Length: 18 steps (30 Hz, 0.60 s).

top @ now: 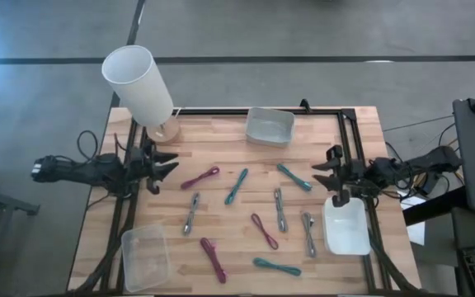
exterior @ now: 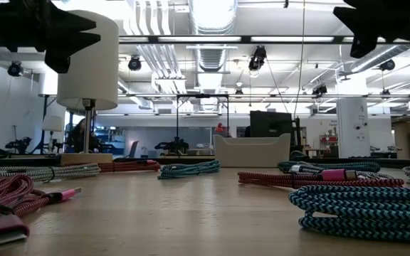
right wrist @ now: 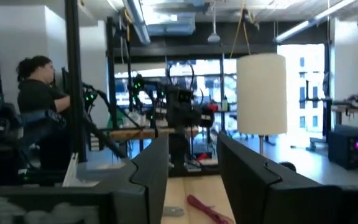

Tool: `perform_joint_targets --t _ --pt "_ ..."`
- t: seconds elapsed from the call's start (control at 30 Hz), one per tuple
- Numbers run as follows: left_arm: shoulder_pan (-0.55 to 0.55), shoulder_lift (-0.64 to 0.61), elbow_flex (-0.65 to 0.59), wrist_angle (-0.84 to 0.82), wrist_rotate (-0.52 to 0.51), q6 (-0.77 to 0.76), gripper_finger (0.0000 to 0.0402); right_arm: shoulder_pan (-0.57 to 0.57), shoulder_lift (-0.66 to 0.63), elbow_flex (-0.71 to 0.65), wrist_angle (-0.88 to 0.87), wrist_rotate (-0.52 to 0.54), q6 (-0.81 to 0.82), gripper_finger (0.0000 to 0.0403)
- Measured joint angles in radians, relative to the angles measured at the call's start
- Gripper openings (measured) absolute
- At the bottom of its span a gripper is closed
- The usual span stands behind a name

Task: Pick & Place USB Port
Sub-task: Put the top pink striped charger cable into the transparent bin

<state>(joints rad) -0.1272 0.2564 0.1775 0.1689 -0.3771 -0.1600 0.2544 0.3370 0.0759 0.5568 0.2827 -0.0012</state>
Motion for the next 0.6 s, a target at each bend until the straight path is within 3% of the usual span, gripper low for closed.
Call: perform_joint_targets --t 0.17,0.3,0.43,0.6 --pt "0.0 0.141 0.1 -0.058 0.0 -0.006 0.0165 0.0 0.152 0.119 -0.024 0.055 -0.006 0.0158" --pt "0.0 0.256 0.194 -0.128 0.0 -0.006 0.0165 0.0 0.249 0.233 -0.171 0.06 -0.03 0.0167" --pt "0.0 0.357 0.288 -0.213 0.0 -0.006 0.0165 0.0 0.341 0.331 -0.341 0.061 0.044 0.0169" --pt "0.0 0.468 0.347 -0.266 0.001 -0.005 0.0165 0.0 0.453 0.391 -0.414 0.062 0.12 0.0169"
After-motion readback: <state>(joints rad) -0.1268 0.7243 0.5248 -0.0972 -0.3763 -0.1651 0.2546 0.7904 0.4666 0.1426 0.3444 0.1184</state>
